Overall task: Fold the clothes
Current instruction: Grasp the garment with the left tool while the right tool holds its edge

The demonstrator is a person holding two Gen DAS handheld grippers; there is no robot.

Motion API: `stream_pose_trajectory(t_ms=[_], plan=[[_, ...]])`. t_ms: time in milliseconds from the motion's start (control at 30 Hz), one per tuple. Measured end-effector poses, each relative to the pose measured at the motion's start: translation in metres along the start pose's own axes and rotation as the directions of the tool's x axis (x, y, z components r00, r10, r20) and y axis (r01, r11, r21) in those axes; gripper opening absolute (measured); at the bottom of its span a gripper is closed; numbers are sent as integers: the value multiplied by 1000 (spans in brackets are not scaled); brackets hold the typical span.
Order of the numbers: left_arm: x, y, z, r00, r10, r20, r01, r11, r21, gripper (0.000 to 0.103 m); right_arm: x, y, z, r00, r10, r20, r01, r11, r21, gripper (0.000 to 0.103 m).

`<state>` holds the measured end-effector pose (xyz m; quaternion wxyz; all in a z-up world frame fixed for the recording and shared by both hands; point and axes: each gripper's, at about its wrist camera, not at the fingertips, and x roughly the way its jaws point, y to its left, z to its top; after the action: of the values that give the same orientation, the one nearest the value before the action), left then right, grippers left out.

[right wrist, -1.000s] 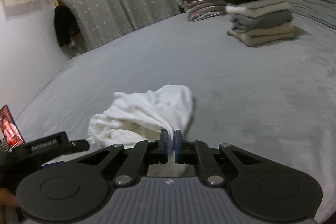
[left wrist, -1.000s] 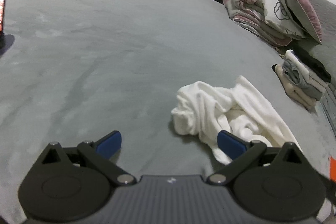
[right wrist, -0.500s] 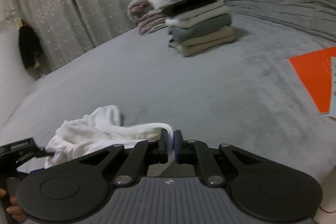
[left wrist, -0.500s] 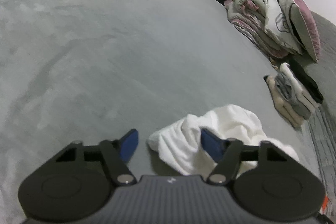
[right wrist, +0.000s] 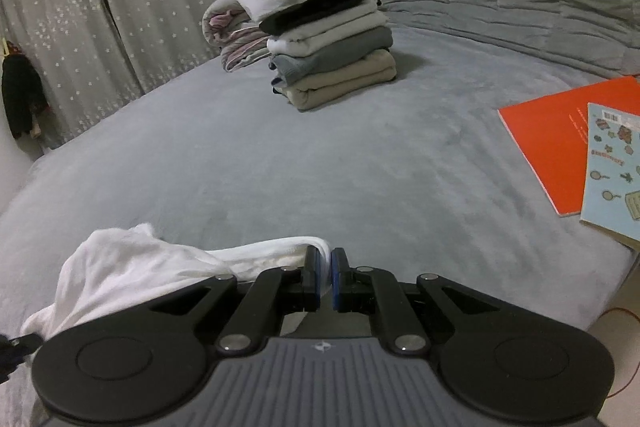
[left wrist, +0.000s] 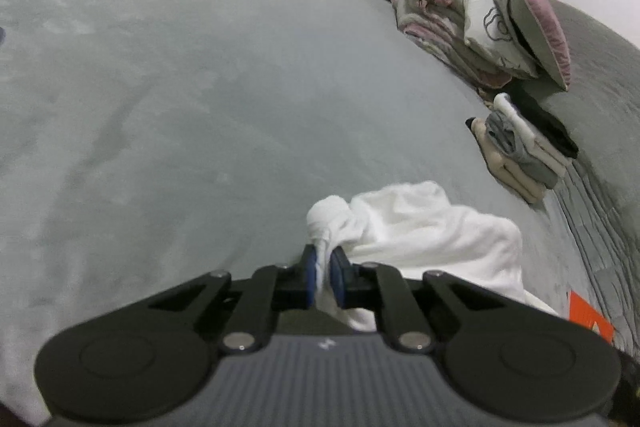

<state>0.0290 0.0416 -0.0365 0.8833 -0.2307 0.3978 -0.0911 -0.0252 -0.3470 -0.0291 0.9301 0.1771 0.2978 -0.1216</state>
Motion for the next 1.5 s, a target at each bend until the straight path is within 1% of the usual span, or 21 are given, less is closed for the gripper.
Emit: stream_pose_trajectory(t_ms=[133, 267, 333, 433, 467, 500, 533, 567, 600, 633, 667, 767, 933, 1100, 1167, 1233, 1300, 1367, 1433, 1500], plan=[[-31, 19, -2, 997, 47, 54, -46, 999, -5, 8, 0, 3, -2, 1000, 12, -19, -13, 1000, -6, 8], [-55, 38, -5, 992, 91, 86, -92, 996, 8, 8, 2, 10, -6, 999, 0, -33, -1, 999, -39, 8], [-62, 44, -6, 992, 100, 74, -102, 994, 28, 8, 2, 13, -7, 999, -5, -40, 3, 999, -52, 8], [-67, 54, -11, 996, 93, 18, -94, 993, 67, 8, 1, 19, -7, 999, 2, -42, -4, 998, -62, 10], [-65, 55, -13, 996, 89, -3, -88, 993, 78, 9, 0, 21, -6, 999, 6, -39, -8, 998, -65, 12], [-64, 57, -14, 996, 87, -18, -85, 993, 85, 10, -1, 25, -5, 999, 10, -35, -13, 997, -72, 18], [-63, 59, -15, 996, 90, -21, -88, 992, 88, 14, -2, 30, -5, 999, 16, -29, -18, 996, -86, 22], [-63, 62, -17, 995, 93, -24, -90, 992, 91, 17, -3, 35, -4, 999, 22, -23, -24, 995, -100, 35], [-63, 64, -18, 995, 95, -27, -92, 991, 94, 30, -5, 40, -3, 999, 27, -18, -29, 993, -114, 43], [-63, 66, -19, 995, 99, -25, -97, 991, 96, 44, -6, 46, -3, 999, 36, -14, -37, 991, -130, 44], [-63, 67, -18, 994, 106, -12, -105, 990, 97, 48, -6, 53, -3, 999, 49, -14, -51, 987, -152, 45], [-64, 78, -17, 995, 103, -5, -103, 992, 74, 51, -4, 76, -3, 993, 108, -37, -113, 973, -200, 45], [-54, 95, -13, 998, 40, -40, -41, 999, -13, 51, 10, 120, -9, 972, 203, -119, -228, 936, -267, 45], [-51, 102, -14, 998, -18, -65, 15, 999, -45, 51, 31, 165, -23, 945, 245, -216, -310, 880, -361, 45], [-52, 110, -15, 993, -72, -91, 64, 994, -90, 51, 40, 183, -28, 931, 257, -260, -345, 852, -394, 45], [-51, 121, -15, 983, -140, -119, 120, 980, -157, 51, 48, 196, -34, 918, 255, -304, -372, 823, -430, 45], [-50, 130, -16, 971, -196, -140, 163, 962, -218, 51, 53, 207, -38, 915, 241, -324, -378, 795, -474, 45], [-46, 136, -17, 959, -237, -155, 191, 945, -266, 51, 56, 215, -40, 915, 229, -332, -378, 774, -508, 45], [-41, 142, -18, 948, -271, -167, 211, 928, -307, 51, 59, 219, -41, 909, 228, -348, -390, 758, -522, 45], [-33, 146, -18, 938, -300, -171, 227, 909, -350, 51, 63, 221, -41, 899, 230, -373, -406, 755, -514, 45]])
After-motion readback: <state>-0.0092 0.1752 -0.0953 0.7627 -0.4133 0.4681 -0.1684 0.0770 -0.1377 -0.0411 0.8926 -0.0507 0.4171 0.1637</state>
